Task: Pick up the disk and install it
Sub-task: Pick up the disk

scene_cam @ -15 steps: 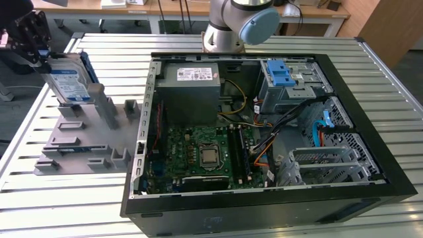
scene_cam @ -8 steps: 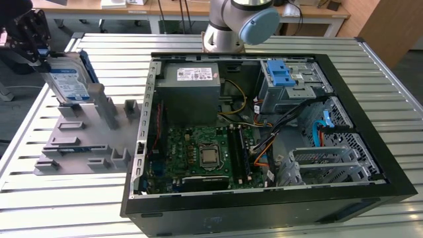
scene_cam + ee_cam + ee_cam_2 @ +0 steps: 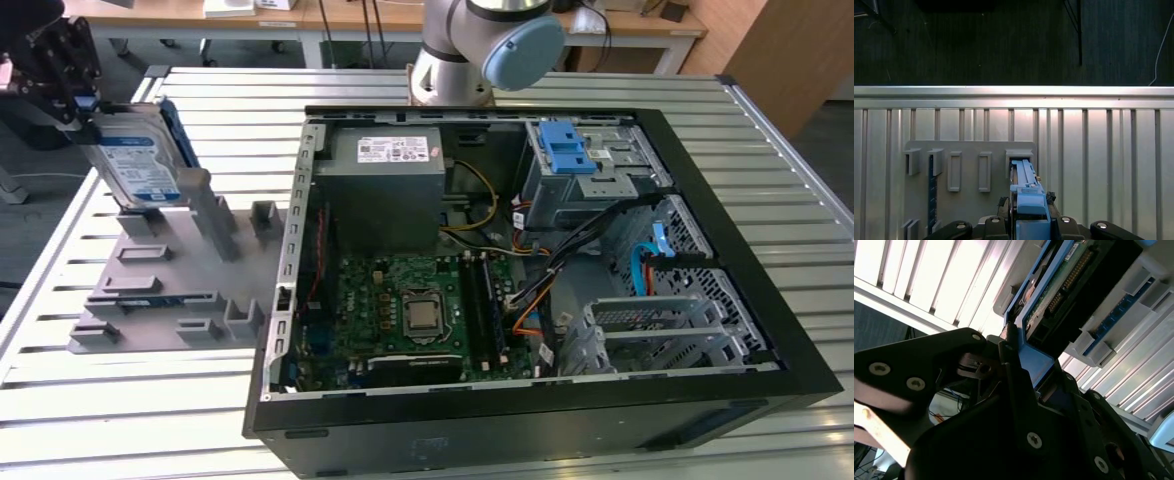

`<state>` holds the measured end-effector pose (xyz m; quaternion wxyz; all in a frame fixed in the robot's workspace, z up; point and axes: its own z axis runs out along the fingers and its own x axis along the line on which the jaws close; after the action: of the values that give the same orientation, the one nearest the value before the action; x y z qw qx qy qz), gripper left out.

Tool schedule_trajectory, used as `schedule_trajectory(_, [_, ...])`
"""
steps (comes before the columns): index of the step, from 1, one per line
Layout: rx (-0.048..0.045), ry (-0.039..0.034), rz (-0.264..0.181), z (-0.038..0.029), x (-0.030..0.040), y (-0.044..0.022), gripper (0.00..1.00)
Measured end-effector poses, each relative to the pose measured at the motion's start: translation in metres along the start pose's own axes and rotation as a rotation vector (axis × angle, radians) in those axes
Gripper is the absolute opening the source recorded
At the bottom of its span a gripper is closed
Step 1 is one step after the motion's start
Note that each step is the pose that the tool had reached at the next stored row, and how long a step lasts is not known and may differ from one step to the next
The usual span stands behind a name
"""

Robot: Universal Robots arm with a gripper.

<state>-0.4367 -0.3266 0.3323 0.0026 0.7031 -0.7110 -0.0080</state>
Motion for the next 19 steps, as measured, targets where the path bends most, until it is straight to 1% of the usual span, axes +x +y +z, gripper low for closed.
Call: schedule_trajectory(19, [0.0001, 0.0019, 0.0, -0.0082, -0.0007, 0.0001, 0.36])
